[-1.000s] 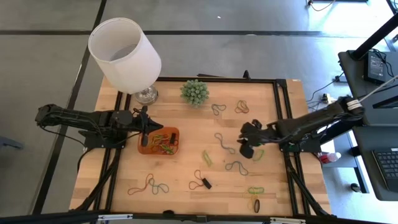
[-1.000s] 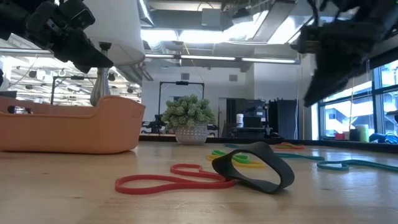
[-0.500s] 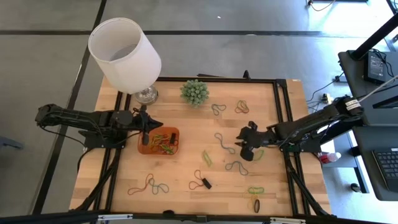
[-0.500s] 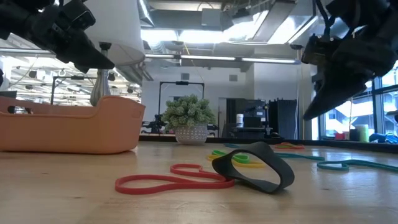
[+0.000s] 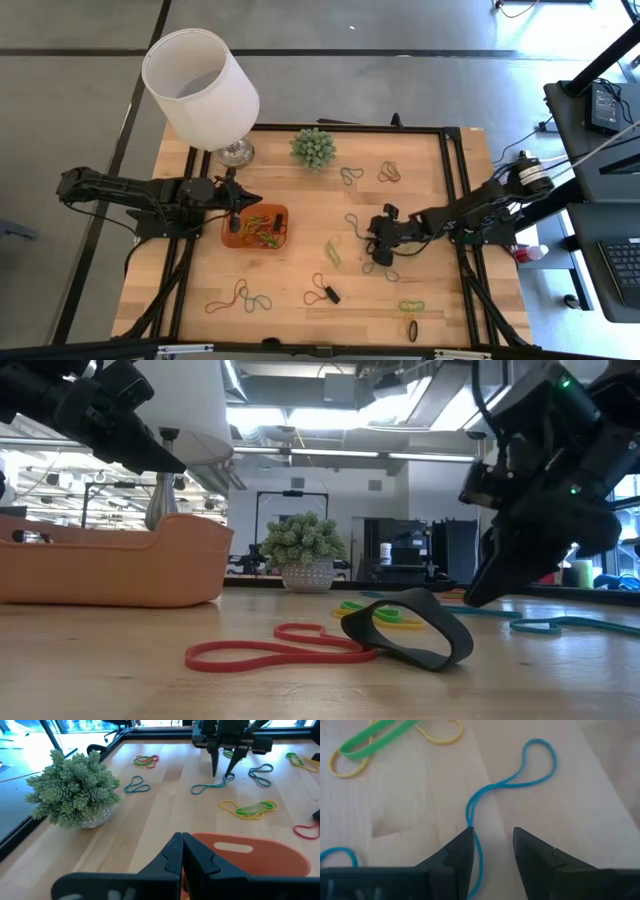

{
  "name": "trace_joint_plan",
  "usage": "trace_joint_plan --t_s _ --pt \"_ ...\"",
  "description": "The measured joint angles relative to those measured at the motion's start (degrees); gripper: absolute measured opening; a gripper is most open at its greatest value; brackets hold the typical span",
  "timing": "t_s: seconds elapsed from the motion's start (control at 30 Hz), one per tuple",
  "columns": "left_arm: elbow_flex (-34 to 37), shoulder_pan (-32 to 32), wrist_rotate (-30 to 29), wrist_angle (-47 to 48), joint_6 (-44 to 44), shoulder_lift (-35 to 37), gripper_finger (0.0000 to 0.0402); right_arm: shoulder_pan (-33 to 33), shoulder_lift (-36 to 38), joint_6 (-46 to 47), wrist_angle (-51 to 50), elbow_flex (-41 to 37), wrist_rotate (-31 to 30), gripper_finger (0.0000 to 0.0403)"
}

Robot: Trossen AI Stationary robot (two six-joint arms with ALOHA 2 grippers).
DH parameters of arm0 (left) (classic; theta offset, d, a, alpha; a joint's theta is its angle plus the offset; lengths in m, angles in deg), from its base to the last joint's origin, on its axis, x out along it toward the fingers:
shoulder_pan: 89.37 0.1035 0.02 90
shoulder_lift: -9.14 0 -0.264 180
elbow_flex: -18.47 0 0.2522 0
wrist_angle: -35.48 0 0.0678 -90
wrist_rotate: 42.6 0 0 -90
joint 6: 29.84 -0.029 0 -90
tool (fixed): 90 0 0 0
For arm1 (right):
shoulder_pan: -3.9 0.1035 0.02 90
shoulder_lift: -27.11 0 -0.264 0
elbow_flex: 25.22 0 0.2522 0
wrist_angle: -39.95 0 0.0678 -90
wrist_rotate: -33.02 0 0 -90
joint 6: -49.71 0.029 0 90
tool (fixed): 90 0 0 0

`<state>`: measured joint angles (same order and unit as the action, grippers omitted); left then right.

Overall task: Pick and place rubber bands into bin
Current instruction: Put the blue rubber band into the orange bin

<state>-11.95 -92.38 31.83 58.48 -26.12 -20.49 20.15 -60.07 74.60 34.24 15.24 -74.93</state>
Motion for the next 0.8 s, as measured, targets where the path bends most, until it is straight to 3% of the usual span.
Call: trace_joint_plan --t_s 0.27,0.37,0.53,0.8 --pt "0.0 0.0 0.1 0.0 0.2 0.0 0.0002 0.1 -7.4 -0.1 6.4 1.1 -1.7 0.0135" --pt "0.0 0.0 -0.1 0.0 0.1 0.0 0.0003 0.0 -8.9 0.2 7.7 1.2 -2.0 0.0108" --pt "0.0 0.0 0.1 0.0 0.1 0.0 0.0002 -0.1 -9.4 -2.1 12.2 0.9 -1.0 0.0015" --pt "0.0 0.0 0.2 -0.4 0.1 0.0 0.0005 0.1 -7.3 -11.0 16.7 2.6 0.0 0.0003"
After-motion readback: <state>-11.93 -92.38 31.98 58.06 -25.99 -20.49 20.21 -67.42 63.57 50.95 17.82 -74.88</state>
